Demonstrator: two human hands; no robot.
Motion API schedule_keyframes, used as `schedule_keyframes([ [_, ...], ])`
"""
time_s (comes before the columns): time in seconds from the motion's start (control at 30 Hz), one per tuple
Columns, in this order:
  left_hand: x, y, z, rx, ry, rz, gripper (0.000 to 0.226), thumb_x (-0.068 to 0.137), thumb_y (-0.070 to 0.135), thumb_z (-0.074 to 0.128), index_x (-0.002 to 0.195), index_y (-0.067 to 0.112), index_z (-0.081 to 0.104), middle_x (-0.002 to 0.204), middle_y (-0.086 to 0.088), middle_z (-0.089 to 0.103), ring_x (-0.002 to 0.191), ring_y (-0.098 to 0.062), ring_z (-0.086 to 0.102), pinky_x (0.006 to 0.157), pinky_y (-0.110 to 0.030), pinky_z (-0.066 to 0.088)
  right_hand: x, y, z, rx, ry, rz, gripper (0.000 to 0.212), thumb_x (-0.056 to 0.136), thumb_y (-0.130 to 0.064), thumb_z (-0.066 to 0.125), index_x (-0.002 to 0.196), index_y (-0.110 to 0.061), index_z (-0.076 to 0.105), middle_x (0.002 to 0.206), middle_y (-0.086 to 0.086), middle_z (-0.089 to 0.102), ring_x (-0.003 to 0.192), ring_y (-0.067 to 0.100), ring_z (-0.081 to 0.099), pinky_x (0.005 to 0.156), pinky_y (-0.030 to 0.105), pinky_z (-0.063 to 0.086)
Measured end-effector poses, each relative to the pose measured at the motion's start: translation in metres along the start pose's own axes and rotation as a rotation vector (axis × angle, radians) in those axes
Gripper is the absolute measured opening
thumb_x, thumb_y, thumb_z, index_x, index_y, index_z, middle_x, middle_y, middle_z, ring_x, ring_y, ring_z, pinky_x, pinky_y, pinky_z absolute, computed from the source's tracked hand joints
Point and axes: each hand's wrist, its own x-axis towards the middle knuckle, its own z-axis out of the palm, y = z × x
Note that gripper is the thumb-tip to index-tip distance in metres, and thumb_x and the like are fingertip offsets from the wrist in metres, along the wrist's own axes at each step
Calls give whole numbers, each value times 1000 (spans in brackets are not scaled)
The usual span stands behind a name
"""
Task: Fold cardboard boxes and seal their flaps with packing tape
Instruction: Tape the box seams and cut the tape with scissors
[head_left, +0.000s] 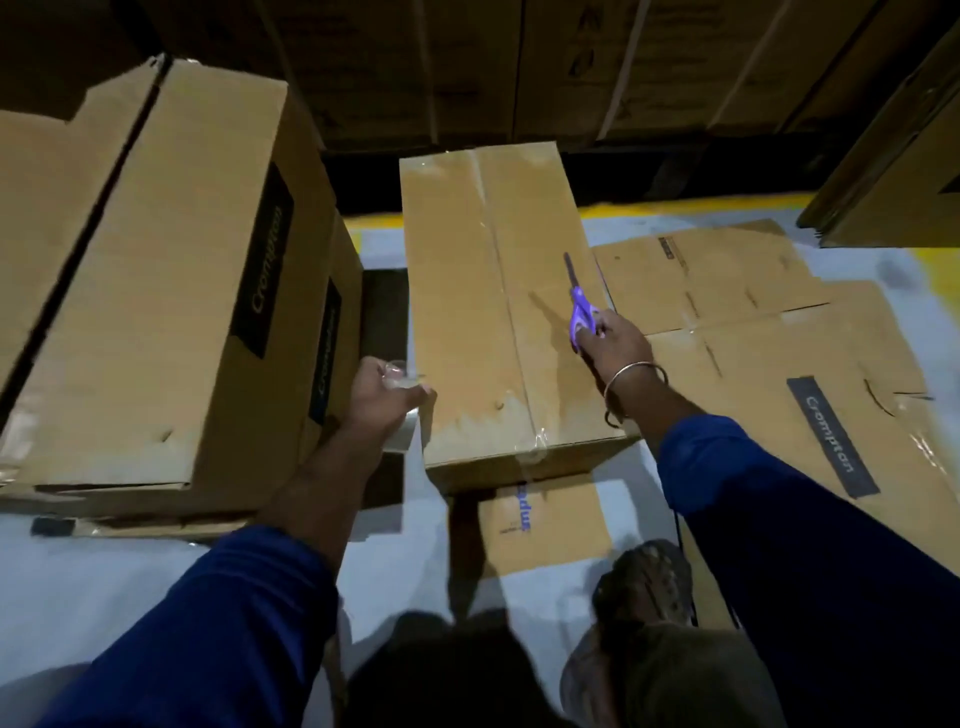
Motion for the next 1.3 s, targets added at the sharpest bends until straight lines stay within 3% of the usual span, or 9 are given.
schedule_keyframes([
  [0.23,-36,31,-25,92,-75,159,38,86,13,83,113,7,56,104,-2,60,80,-12,57,56,-23,45,-40,-48,-23,89,8,-77,22,86,-26,75,73,-26,57,95,13,69,89,26,66,69,26,48],
  [0.37,-75,76,-50,157,-238,302,41,80,16,88,106,9,57,113,-9,67,95,-27,64,73,-35,50,-80,-132,-59,155,-295,-258,22,94,-26,72,97,-34,52,107,1,62,96,27,62,78,26,53],
  [0.47,-118,98,-65,244,-334,417,40,80,21,89,106,14,59,110,-6,67,91,-21,64,68,-30,50,-131,-177,-98,248,-553,-228,46,91,-33,77,120,-40,41,130,6,59,105,25,71,93,55,56],
  [0.53,-143,96,-70,266,-357,444,40,79,24,90,103,16,59,106,-2,67,92,-23,66,67,-29,50,-163,-179,-113,286,-656,-243,54,91,-27,78,124,-41,37,123,8,62,95,18,69,85,45,53],
  [0.67,-168,80,-62,301,-355,479,52,60,51,88,96,28,58,97,0,69,93,-34,67,77,-54,61,-205,-153,-103,403,-520,-240,58,87,-6,79,130,-18,41,97,12,64,70,19,56,66,37,44],
  [0.9,-160,91,-45,423,-374,481,61,63,51,89,113,32,60,104,2,70,93,-26,70,82,-53,59,-189,-147,-75,126,-254,-321,45,83,-4,73,119,-21,50,65,-3,67,58,8,58,61,28,43],
  [1.03,-145,92,-47,363,-443,413,57,54,55,90,99,38,59,92,-4,76,85,-33,74,82,-58,60,-168,-148,-75,85,-258,-270,48,84,-3,73,117,-26,47,64,-6,66,55,0,56,58,24,41],
  [1.2,-143,103,-52,107,-703,301,54,82,12,86,126,8,55,80,-22,72,67,-32,65,69,-40,54,-149,-145,-87,310,-367,-123,48,80,11,69,120,-8,53,66,13,65,65,30,70,66,39,58],
  [1.3,-143,110,-63,135,-721,262,75,85,12,83,150,16,45,97,-26,76,83,-40,72,74,-27,57,-145,-148,-103,474,-391,31,46,85,22,59,125,0,50,82,26,59,59,34,69,53,32,58],
])
